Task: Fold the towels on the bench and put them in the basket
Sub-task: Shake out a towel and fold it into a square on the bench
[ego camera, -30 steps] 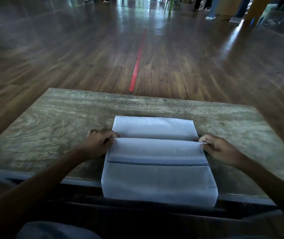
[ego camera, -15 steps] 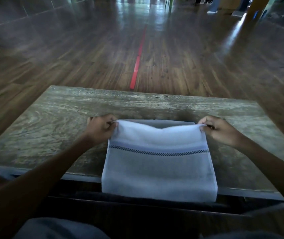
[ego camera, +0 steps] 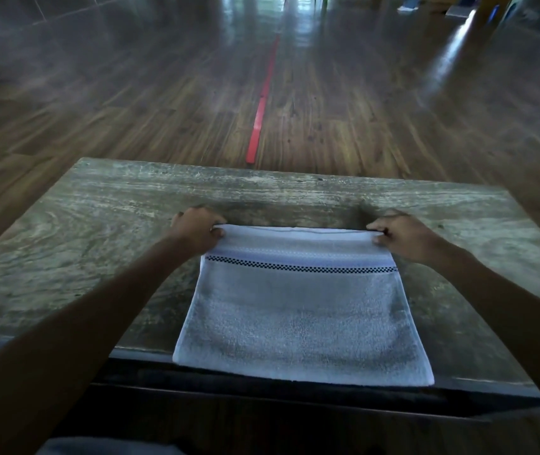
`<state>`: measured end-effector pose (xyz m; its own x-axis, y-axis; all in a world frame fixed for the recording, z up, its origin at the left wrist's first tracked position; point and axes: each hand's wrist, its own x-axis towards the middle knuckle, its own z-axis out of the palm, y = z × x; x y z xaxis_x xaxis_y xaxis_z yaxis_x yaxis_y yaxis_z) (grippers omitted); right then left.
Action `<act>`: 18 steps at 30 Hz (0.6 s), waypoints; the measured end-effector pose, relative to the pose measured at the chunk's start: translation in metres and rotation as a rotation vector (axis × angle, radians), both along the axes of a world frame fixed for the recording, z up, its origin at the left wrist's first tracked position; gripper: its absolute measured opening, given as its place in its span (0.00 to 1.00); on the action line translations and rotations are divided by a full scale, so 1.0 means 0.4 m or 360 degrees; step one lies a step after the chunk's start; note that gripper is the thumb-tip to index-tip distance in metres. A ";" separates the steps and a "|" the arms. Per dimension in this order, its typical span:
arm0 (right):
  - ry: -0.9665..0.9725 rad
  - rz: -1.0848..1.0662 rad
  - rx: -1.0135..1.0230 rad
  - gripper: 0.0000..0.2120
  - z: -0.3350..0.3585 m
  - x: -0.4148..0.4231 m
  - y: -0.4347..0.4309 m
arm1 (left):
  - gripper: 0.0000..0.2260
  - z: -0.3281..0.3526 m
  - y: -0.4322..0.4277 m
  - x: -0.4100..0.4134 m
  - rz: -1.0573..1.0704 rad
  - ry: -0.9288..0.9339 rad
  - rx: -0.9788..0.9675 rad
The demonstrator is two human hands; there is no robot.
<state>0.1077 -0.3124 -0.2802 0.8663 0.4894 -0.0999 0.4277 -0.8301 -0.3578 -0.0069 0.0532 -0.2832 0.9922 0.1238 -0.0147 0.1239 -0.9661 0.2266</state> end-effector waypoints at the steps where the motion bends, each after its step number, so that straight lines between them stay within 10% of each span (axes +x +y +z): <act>1: -0.0012 0.0025 -0.0047 0.13 0.002 0.001 0.002 | 0.06 0.008 -0.005 0.001 0.0001 0.0020 0.0021; 18: -0.0106 -0.0066 0.0548 0.06 0.311 -0.252 -0.104 | 0.10 0.286 -0.086 -0.216 0.0002 -0.0720 -0.0594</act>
